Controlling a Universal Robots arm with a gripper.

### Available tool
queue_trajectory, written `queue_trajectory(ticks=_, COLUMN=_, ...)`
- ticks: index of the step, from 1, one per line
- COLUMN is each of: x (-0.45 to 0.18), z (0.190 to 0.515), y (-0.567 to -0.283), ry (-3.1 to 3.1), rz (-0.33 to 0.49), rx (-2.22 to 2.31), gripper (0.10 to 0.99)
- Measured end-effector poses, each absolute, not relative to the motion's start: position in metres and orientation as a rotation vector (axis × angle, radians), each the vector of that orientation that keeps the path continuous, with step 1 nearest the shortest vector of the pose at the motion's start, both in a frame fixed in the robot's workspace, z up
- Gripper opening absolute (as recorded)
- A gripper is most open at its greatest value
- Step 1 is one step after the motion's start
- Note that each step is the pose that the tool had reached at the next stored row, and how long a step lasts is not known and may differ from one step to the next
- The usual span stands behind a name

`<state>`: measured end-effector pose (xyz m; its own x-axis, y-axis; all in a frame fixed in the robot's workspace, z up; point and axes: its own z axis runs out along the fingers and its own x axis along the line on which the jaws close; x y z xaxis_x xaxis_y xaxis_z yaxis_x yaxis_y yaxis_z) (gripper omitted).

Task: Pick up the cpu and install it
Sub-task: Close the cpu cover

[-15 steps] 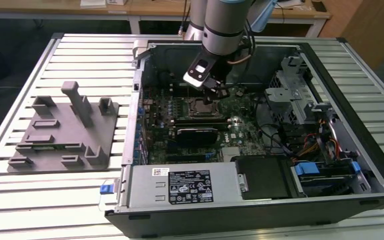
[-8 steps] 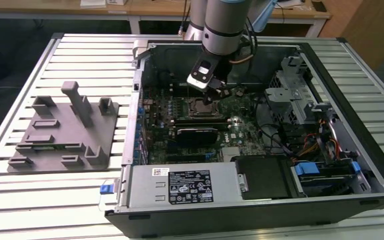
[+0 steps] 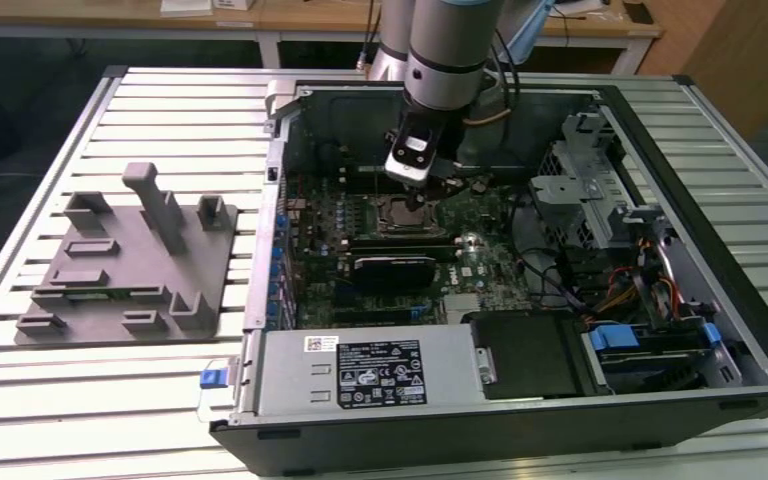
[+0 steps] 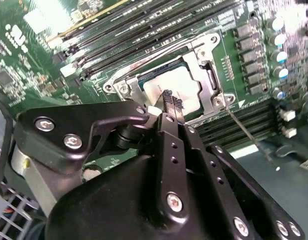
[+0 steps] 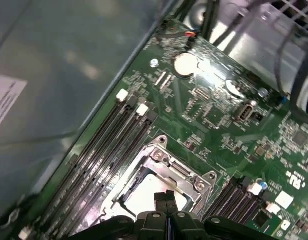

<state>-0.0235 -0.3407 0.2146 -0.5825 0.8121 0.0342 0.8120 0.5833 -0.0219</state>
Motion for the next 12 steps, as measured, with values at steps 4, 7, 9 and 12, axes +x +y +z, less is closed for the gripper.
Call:
queue_trajectory(ticks=4, x=-0.0234, z=0.2145, y=-0.3407, ry=-2.81, rz=0.008, rx=-1.313, gripper=0.106)
queue_trajectory(ticks=7, x=-0.0234, z=0.2145, y=-0.3407, ry=-2.844, rz=0.01, rx=-1.237, gripper=0.106)
queue_trajectory(ticks=9, x=-0.0235, z=0.2145, y=-0.3407, ry=-2.867, rz=0.011, rx=-1.184, gripper=0.106)
queue_trajectory(ticks=12, x=-0.0235, z=0.2145, y=-0.3407, ry=-2.898, rz=0.013, rx=-1.107, gripper=0.106)
